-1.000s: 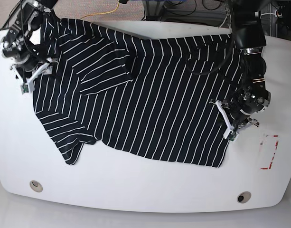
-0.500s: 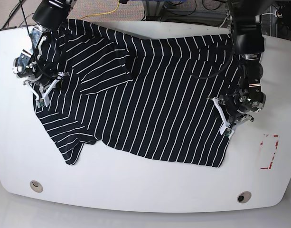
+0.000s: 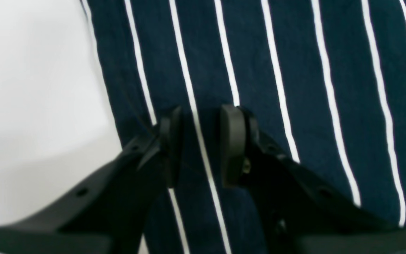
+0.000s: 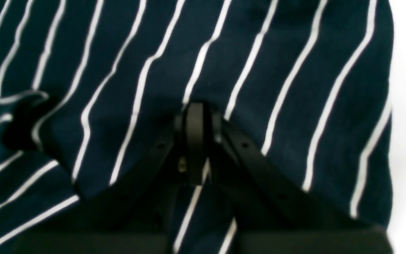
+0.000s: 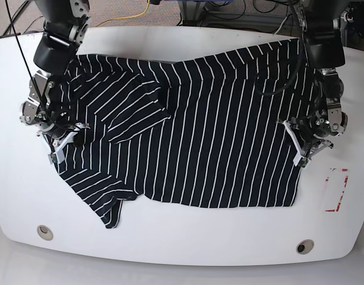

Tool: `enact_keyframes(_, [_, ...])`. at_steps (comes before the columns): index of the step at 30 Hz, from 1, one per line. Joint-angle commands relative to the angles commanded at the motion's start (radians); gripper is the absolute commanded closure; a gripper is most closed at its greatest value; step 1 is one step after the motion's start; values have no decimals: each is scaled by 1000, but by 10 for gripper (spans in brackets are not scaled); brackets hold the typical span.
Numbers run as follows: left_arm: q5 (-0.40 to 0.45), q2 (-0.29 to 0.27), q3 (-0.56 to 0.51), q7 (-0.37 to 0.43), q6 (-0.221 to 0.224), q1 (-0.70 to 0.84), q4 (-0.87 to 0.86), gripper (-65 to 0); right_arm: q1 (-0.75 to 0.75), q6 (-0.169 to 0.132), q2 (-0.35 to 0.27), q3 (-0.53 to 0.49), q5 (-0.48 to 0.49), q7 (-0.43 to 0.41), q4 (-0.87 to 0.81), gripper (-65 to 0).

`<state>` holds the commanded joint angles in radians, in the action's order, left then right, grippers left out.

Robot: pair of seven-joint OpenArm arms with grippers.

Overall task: Layout the t-shirt on the table in an organized manner, then fold the t-shirt properly
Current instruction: 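Release the right gripper and move both grippers onto the shirt body, then pinch the shirt edges with both grippers and lift slightly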

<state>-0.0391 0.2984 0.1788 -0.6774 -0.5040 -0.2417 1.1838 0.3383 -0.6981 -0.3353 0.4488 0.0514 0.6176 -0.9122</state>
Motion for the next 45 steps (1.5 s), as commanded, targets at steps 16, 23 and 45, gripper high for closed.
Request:
enact_keyframes(16, [-2, -3, 15, -8, 20, -92, -40, -160, -51, 0, 9, -61, 6, 247, -454, -482])
enact_keyframes(23, [-2, -3, 14, -9, 20, -91, 12, -161, -244, 0, 48, -61, 8, 393, -816, -472])
enact_keyframes(45, [-6, -8, 20, -158, -194, 117, 338, -403, -624, 0, 158, 143, 6, 419, -1039, -379])
